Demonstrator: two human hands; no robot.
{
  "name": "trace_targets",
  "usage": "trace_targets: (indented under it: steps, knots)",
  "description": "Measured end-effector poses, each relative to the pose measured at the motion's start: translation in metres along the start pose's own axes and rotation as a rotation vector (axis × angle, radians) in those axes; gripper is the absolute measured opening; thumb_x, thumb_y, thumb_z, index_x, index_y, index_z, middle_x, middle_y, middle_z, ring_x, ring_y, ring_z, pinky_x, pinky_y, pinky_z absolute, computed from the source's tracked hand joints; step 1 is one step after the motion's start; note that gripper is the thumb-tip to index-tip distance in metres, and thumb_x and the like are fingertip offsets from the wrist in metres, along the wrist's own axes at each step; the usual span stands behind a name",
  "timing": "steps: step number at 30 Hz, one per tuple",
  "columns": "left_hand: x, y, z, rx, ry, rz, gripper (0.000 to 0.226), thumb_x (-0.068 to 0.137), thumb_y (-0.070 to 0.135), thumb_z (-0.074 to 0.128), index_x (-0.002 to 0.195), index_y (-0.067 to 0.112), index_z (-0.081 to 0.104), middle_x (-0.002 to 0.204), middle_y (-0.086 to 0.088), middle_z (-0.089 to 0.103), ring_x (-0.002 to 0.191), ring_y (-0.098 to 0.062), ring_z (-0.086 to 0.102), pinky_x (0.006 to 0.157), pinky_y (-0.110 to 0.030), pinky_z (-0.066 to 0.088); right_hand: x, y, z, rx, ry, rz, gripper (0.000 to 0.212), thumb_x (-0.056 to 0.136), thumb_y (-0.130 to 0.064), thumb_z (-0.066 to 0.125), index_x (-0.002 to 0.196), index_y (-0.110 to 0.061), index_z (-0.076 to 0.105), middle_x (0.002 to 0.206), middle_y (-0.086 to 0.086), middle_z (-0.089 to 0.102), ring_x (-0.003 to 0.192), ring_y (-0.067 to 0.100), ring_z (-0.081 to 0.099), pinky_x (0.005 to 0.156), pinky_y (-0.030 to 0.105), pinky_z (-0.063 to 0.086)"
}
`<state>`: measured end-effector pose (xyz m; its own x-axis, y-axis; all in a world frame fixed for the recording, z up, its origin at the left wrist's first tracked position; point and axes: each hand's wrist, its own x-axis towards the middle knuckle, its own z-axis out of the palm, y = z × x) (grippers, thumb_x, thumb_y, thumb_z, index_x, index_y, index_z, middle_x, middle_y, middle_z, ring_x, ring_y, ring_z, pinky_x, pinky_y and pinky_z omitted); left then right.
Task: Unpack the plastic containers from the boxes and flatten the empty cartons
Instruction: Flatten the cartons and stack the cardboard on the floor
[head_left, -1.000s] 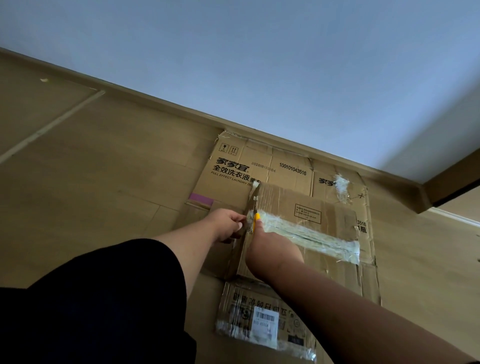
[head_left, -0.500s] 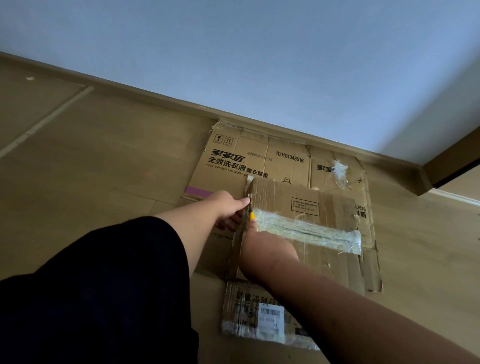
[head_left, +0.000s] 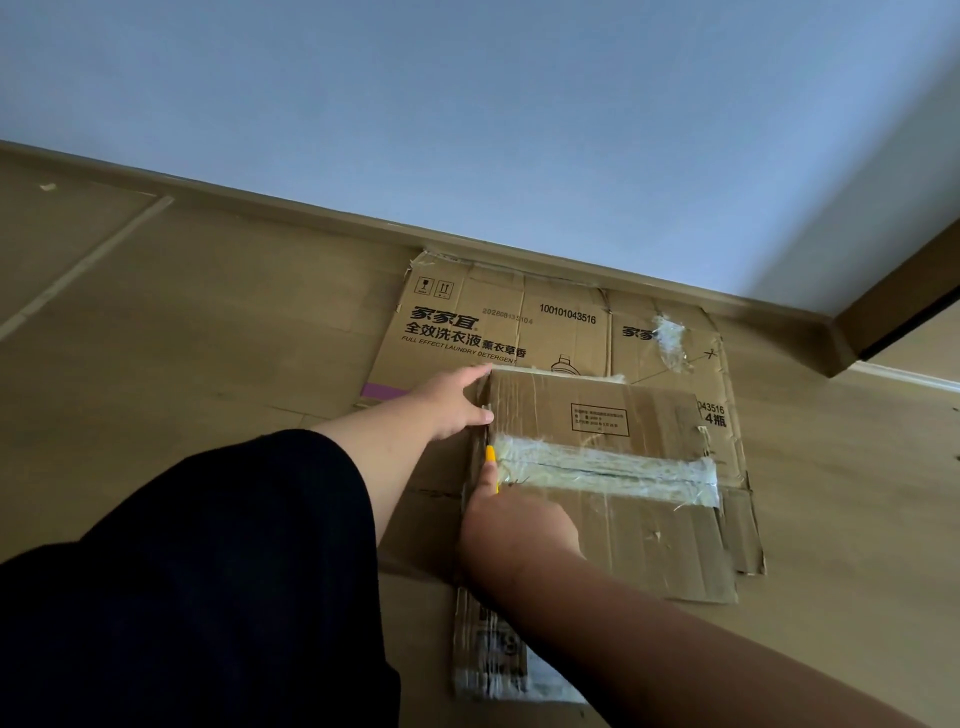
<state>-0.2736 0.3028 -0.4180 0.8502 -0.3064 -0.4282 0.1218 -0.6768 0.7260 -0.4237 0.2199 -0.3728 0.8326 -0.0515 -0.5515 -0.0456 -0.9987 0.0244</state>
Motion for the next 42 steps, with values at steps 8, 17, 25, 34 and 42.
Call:
trace_targets:
  steps: [8,17,25,34,42]
  knots:
    - [0.004,0.001,0.004,-0.11,-0.05,0.018,0.069,0.091,0.007,0.067,0.152,0.021,0.036,0.152,-0.012,0.042,0.141,-0.02,0.039,0.111,-0.029,0.028,0.008,0.0,-0.004,0.041,-0.001,-0.001,0.081,0.096,-0.01,0.043,0.155,-0.008,-0.012,0.124,0.022,0.059,0.108,0.038,0.06,0.071,0.044,0.046]
    - [0.013,0.002,0.007,-0.107,-0.005,-0.012,0.074,0.084,0.012,0.076,0.149,0.023,0.041,0.152,-0.012,0.043,0.139,-0.019,0.042,0.112,-0.03,0.032,0.016,-0.009,-0.021,0.076,-0.066,0.067,0.078,0.097,-0.007,0.04,0.156,-0.012,-0.011,0.134,0.024,0.054,0.118,0.044,0.054,0.075,0.045,0.045]
    - [0.01,0.005,0.018,0.004,0.04,-0.007,0.081,0.083,0.016,0.078,0.151,0.024,0.036,0.149,-0.011,0.047,0.136,-0.023,0.046,0.112,-0.036,0.036,0.013,-0.002,-0.015,0.1,-0.081,0.058,0.076,0.098,-0.01,0.038,0.156,-0.015,-0.01,0.134,0.023,0.053,0.119,0.043,0.054,0.075,0.045,0.044]
    - [0.011,0.0,0.023,0.085,0.09,0.005,0.077,0.085,0.022,0.076,0.151,0.027,0.036,0.148,-0.008,0.049,0.132,-0.023,0.05,0.11,-0.04,0.04,0.003,0.002,-0.01,0.022,-0.157,0.029,0.094,0.091,-0.015,0.056,0.155,-0.013,-0.013,0.136,0.022,0.051,0.117,0.04,0.056,0.073,0.044,0.048]
    - [0.013,-0.003,0.025,0.142,0.097,0.012,0.077,0.086,0.028,0.075,0.151,0.031,0.034,0.146,-0.007,0.05,0.13,-0.024,0.052,0.106,-0.038,0.043,-0.008,0.006,-0.016,0.028,-0.188,-0.02,0.093,0.091,-0.015,0.057,0.155,-0.007,-0.01,0.135,0.02,0.053,0.117,0.035,0.058,0.087,0.044,0.053]
